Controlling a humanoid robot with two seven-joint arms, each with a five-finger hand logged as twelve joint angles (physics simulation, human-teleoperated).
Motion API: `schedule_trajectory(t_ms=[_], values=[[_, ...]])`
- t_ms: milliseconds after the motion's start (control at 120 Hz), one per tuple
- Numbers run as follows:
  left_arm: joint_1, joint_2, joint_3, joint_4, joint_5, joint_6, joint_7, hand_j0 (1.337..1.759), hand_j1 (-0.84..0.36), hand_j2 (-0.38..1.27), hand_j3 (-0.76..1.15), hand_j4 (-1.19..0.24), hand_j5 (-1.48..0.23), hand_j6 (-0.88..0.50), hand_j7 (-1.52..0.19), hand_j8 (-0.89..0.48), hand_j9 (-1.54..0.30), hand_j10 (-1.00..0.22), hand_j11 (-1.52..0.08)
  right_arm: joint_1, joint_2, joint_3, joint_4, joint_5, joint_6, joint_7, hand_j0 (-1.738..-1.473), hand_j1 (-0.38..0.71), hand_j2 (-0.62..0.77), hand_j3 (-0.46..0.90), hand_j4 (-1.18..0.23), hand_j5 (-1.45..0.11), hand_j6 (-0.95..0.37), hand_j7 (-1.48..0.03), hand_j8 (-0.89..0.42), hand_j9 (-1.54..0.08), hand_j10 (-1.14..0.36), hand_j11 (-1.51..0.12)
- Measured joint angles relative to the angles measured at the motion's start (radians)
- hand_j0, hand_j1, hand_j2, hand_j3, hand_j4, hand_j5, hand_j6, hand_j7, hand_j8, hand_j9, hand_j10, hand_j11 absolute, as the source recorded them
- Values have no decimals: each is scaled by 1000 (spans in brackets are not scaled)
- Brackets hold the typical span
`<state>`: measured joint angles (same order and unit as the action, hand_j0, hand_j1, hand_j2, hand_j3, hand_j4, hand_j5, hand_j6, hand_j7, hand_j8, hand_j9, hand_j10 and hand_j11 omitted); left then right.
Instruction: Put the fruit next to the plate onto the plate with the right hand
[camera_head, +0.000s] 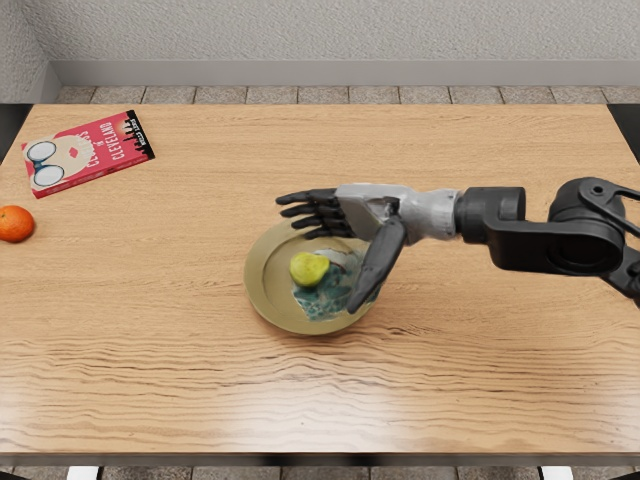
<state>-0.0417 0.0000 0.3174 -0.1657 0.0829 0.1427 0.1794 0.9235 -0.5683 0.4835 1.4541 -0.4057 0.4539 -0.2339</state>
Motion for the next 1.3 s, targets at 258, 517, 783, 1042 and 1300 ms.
schedule_trajectory(t_ms=[258,517,783,1042,1300], values=[[0,0,0,0,0,0,0,1658,349,0,0,0,0,0,0,0,0,0,0,-1,-119,5,5,240,135,-3,-1658,-300,-7,0,-42,-55,-42,-55,-42,-55,-42,-55],[0,0,0,0,0,0,0,1658,349,0,0,0,0,-1,0,0,0,0,0,-9,-231,-1,5,385,155,-3,-1658,-306,-6,0,-37,-48,-36,-48,-36,-48,-36,-48],[0,0,0,0,0,0,0,1658,349,0,0,0,0,-1,0,-1,0,0,0,-47,-346,-6,2,472,157,-3,-1658,-308,-6,0,-35,-46,-34,-46,-34,-46,-35,-46],[0,0,0,0,0,0,0,1658,349,0,0,0,0,-1,0,-1,0,0,0,-97,-431,-9,0,519,157,-3,-1658,-309,-6,0,-33,-45,-33,-45,-33,-45,-34,-45],[-1,0,0,-4,0,0,0,1658,349,0,0,-1,0,-1,0,-1,0,0,0,-130,-470,-10,1,541,157,-2,-1658,-310,-5,0,-32,-43,-31,-44,-32,-43,-32,-43]])
